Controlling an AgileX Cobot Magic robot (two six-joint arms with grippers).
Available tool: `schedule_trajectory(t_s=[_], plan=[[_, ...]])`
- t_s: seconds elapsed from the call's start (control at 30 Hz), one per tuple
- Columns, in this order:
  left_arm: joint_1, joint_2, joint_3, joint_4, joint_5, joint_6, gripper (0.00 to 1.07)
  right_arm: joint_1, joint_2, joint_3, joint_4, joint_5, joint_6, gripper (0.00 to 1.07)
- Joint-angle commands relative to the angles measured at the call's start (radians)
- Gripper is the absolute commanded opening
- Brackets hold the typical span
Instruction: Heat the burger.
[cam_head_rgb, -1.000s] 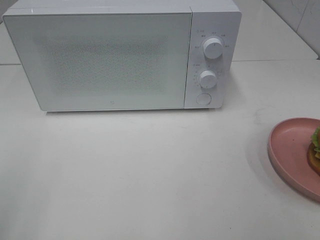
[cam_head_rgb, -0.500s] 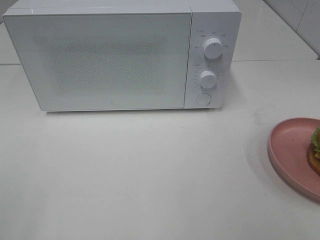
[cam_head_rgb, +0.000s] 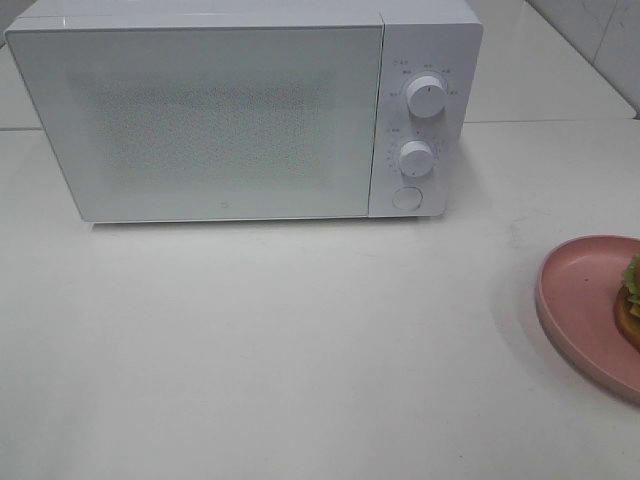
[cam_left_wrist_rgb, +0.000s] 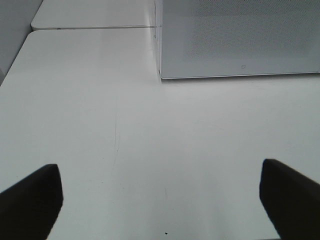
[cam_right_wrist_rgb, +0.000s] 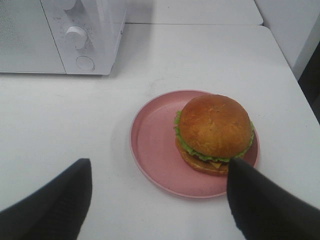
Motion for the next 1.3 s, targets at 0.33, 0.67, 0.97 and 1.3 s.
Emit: schedule_trajectory(t_s=[0.33,0.67,0.97,1.3], plan=[[0.0,-0.024,0.0,-0.006,-0.013,-0.003,1.0,-0.004,-0.028,0.002,-0.005,-0.001,-0.005,0.74],[0.0,-0.024,0.0,-0.006,-0.013,-0.003,1.0,-0.003,-0.028,0.002,-0.005,-0.001,-0.004,0.74],[0.0,-0.024,0.0,-0.006,-0.013,-0.003,1.0,-0.001,-0.028,0.002,-0.005,-0.001,-0.002,0.74],[0.0,-0.024,0.0,-0.006,-0.013,-0.003,1.0,-0.001,-0.028,-0.008,-0.005,-0.016,-0.002,0.74]])
